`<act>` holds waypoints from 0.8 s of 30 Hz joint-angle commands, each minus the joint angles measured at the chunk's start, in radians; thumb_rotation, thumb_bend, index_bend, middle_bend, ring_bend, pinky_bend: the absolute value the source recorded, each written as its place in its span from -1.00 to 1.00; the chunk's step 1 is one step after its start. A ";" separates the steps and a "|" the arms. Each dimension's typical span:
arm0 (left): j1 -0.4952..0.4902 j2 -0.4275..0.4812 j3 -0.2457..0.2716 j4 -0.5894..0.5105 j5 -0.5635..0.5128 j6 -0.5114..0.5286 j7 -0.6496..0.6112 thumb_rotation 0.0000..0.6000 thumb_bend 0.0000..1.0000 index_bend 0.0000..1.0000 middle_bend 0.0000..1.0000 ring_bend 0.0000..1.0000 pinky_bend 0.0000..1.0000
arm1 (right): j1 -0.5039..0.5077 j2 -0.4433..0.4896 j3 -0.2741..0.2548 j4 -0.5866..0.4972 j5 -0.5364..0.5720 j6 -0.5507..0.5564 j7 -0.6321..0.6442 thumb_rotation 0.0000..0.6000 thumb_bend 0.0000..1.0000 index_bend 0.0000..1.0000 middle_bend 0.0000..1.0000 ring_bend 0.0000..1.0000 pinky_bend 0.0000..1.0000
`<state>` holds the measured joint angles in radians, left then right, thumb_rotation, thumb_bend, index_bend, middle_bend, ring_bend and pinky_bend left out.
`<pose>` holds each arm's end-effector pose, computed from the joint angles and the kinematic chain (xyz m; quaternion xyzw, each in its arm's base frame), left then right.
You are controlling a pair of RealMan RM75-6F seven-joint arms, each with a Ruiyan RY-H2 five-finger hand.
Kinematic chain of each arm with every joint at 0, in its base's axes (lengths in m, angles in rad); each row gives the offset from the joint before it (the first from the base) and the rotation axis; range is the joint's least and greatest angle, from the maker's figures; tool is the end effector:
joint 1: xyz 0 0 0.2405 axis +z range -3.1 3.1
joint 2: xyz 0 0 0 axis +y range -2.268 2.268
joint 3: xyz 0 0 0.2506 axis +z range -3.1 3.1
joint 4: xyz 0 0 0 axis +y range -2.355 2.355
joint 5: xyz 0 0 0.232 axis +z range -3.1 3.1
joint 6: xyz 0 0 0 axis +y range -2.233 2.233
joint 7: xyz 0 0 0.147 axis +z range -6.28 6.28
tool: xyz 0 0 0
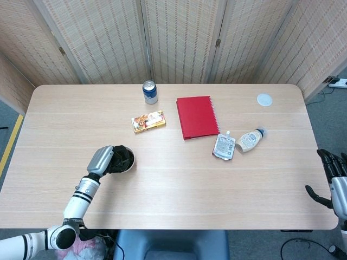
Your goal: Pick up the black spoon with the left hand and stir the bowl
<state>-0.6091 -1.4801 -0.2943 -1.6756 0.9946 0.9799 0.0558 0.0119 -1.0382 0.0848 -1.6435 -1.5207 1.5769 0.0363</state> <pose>-0.1434 0.3323 -0.0084 -0.5842 -0.5718 -0.4572 0.3504 -0.3163 -0.1696 0.1754 0.5652 -0.3609 0.4071 0.6201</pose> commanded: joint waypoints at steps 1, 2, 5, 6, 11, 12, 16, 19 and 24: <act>-0.035 -0.061 -0.004 0.064 -0.026 -0.015 0.004 1.00 -0.03 0.35 1.00 0.89 1.00 | -0.003 -0.002 -0.001 0.003 0.002 0.002 0.005 1.00 -0.72 -1.00 -0.78 -0.71 -0.85; -0.042 -0.077 -0.006 0.081 -0.031 -0.015 0.005 1.00 -0.03 0.35 1.00 0.89 1.00 | -0.004 -0.002 -0.001 0.005 0.001 0.004 0.007 1.00 -0.72 -1.00 -0.78 -0.71 -0.85; -0.067 -0.119 -0.008 0.131 -0.050 -0.020 0.020 1.00 -0.03 0.35 1.00 0.89 1.00 | -0.007 -0.004 -0.001 0.012 -0.001 0.011 0.015 1.00 -0.72 -1.00 -0.78 -0.71 -0.85; -0.073 -0.131 -0.010 0.146 -0.053 -0.019 0.024 1.00 -0.03 0.35 1.00 0.89 1.00 | -0.008 -0.004 -0.001 0.014 0.001 0.012 0.019 1.00 -0.72 -1.00 -0.78 -0.71 -0.85; -0.102 -0.198 -0.008 0.249 -0.077 -0.019 0.051 1.00 -0.03 0.37 1.00 0.89 1.00 | -0.013 -0.007 -0.002 0.025 0.003 0.015 0.034 1.00 -0.72 -1.00 -0.78 -0.71 -0.85; -0.106 -0.206 -0.006 0.264 -0.079 -0.020 0.057 1.00 -0.03 0.37 1.00 0.89 1.00 | -0.013 -0.008 -0.002 0.028 0.004 0.016 0.036 1.00 -0.72 -1.00 -0.78 -0.71 -0.85; -0.119 -0.238 -0.002 0.330 -0.091 -0.024 0.076 1.00 -0.03 0.37 1.00 0.89 1.00 | -0.014 -0.014 0.000 0.038 0.004 0.019 0.044 1.00 -0.72 -1.00 -0.78 -0.71 -0.85; -0.127 -0.252 -0.004 0.372 -0.104 -0.035 0.083 1.00 -0.03 0.37 1.00 0.89 1.00 | -0.014 -0.016 0.000 0.042 0.002 0.020 0.046 1.00 -0.72 -1.00 -0.78 -0.71 -0.85; -0.129 -0.261 -0.008 0.424 -0.123 -0.048 0.084 1.00 -0.03 0.37 1.00 0.89 1.00 | -0.013 -0.018 0.001 0.043 0.002 0.020 0.047 1.00 -0.72 -1.00 -0.78 -0.71 -0.85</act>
<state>-0.7370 -1.7384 -0.3007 -1.2576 0.8768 0.9354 0.1387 -0.0016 -1.0558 0.0859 -1.6009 -1.5187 1.5965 0.0832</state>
